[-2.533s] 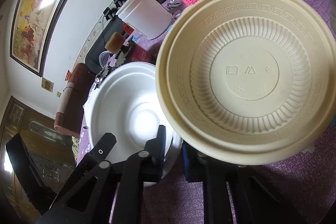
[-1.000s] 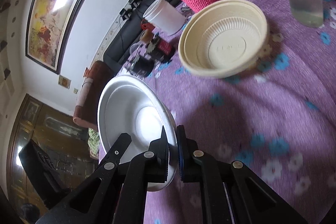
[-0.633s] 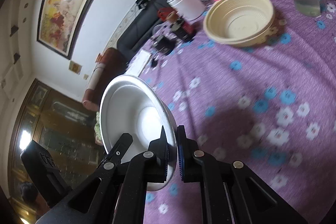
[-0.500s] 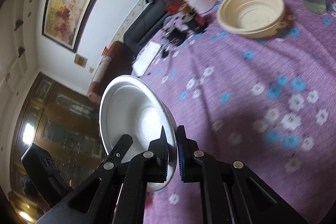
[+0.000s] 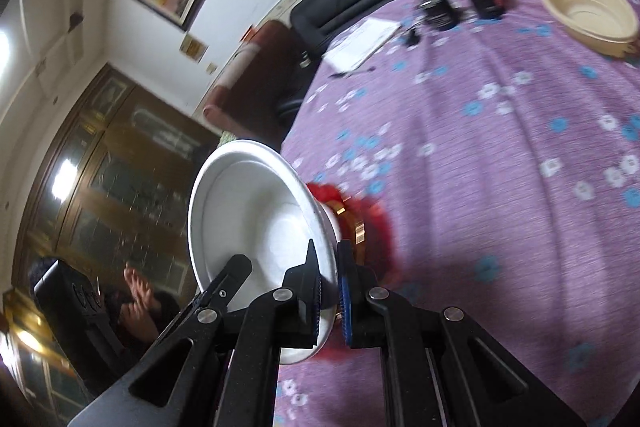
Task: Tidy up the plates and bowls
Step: 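Lower the white bowl onto the white plates atop the red plates, then open both tools and release the white bowl on the plates, then move both tools to the rim of the cream plastic bowl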
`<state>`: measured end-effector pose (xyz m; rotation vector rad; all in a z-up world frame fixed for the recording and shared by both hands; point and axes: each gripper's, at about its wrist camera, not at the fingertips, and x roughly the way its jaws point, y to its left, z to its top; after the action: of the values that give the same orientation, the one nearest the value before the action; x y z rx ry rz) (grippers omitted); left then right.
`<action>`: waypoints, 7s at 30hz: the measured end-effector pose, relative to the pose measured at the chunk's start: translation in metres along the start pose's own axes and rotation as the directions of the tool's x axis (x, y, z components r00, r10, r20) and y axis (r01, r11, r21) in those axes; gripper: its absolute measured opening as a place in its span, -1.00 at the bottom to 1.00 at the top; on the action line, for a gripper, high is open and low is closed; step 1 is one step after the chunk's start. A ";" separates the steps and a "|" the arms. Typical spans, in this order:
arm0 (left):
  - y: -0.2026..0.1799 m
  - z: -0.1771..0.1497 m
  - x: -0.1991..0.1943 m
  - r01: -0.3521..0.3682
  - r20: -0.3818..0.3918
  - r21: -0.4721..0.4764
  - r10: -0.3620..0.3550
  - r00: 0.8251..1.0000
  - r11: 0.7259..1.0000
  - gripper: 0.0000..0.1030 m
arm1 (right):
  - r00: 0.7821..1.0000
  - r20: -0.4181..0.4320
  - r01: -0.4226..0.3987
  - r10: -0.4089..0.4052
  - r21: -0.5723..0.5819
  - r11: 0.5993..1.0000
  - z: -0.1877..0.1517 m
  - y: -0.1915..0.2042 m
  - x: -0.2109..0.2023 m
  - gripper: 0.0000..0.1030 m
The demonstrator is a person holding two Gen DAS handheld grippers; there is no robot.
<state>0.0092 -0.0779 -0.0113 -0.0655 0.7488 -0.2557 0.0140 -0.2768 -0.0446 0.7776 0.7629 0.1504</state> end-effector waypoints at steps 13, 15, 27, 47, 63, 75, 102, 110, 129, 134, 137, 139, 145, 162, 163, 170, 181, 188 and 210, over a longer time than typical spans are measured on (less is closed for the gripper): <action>0.048 -0.007 0.011 -0.037 -0.030 -0.056 0.036 0.999 0.998 -0.77 | 0.997 -0.070 0.011 -0.016 -0.079 0.997 -0.027 0.051 0.043 -0.86; 0.050 -0.007 0.015 -0.033 -0.038 -0.057 0.031 0.999 0.998 -0.77 | 0.997 -0.077 0.019 -0.024 -0.070 0.997 -0.027 0.048 0.048 -0.86; 0.055 -0.008 0.026 -0.041 -0.058 -0.050 0.038 0.998 0.998 -0.76 | 0.995 -0.085 0.049 -0.054 -0.057 0.997 -0.025 0.044 0.067 -0.86; 0.058 -0.005 0.045 -0.044 -0.101 -0.043 0.040 0.994 0.998 -0.77 | 0.994 -0.085 0.066 -0.069 -0.035 0.997 -0.021 0.033 0.082 -0.86; 0.055 -0.005 0.058 -0.059 -0.123 -0.038 0.054 0.991 0.998 -0.77 | 0.993 -0.098 0.062 -0.062 -0.008 0.998 -0.017 0.020 0.093 -0.85; 0.054 -0.004 0.059 -0.065 -0.123 -0.032 0.061 0.991 0.997 -0.76 | 0.995 -0.071 0.073 -0.077 -0.047 0.996 -0.018 0.023 0.093 -0.81; 0.056 0.003 0.041 -0.149 -0.036 0.038 0.150 0.988 0.988 -0.17 | 0.987 0.027 0.159 -0.157 -0.150 0.976 -0.019 0.034 0.088 -0.78; 0.073 0.010 0.034 -0.194 -0.011 0.009 0.194 0.981 0.981 -0.07 | 0.990 0.049 0.138 -0.132 -0.174 0.975 -0.019 0.038 0.084 -0.78; 0.034 0.009 0.023 -0.128 -0.020 0.055 0.130 0.991 0.990 0.00 | 0.978 0.162 0.163 -0.135 -0.176 0.971 -0.002 0.018 0.042 -0.33; -0.013 0.004 0.017 -0.089 -0.011 0.135 0.092 0.996 0.987 0.19 | 0.965 0.210 0.188 -0.156 -0.141 0.972 0.010 -0.006 0.021 -0.32; -0.045 0.000 0.018 -0.051 -0.028 0.190 0.058 0.998 0.980 0.19 | 0.951 0.248 0.220 -0.183 -0.127 0.967 0.017 -0.025 0.004 -0.32; -0.070 -0.003 0.021 0.004 -0.065 0.216 0.010 0.998 0.976 0.19 | 0.945 0.263 0.231 -0.195 -0.112 0.966 0.024 -0.040 -0.007 -0.32; -0.142 0.000 0.045 0.162 -0.194 0.247 -0.115 0.974 0.955 0.18 | 0.880 0.371 0.344 -0.296 -0.070 0.936 0.051 -0.093 -0.063 -0.32; -0.294 0.069 0.174 0.239 -0.286 0.153 -0.189 0.940 0.959 0.18 | 0.748 0.442 0.445 -0.495 0.218 0.868 0.137 -0.246 -0.145 -0.24; -0.297 0.070 0.182 0.242 -0.297 0.137 -0.193 0.935 0.961 0.18 | 0.756 0.437 0.431 -0.487 0.227 0.873 0.138 -0.252 -0.140 -0.24; -0.313 0.071 0.222 0.268 -0.343 0.040 -0.239 0.908 0.962 0.17 | 0.803 0.399 0.364 -0.442 0.259 0.895 0.141 -0.281 -0.125 -0.18; -0.307 0.078 0.251 0.368 -0.397 -0.088 -0.371 0.839 0.926 0.18 | 0.859 0.384 0.212 -0.338 0.335 0.918 0.140 -0.301 -0.127 0.03; -0.310 0.079 0.242 0.421 -0.372 -0.117 -0.432 0.821 0.900 0.27 | 0.859 0.384 0.200 -0.338 0.357 0.912 0.141 -0.305 -0.125 0.05; -0.333 0.059 0.256 0.374 -0.405 -0.018 -0.348 0.845 0.927 0.27 | 0.862 0.345 0.203 -0.371 0.436 0.877 0.157 -0.312 -0.101 0.07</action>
<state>0.1608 -0.4670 -0.0883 -0.0974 1.1404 -0.6694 0.0005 -0.6308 -0.1276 1.0148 0.4895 -0.4518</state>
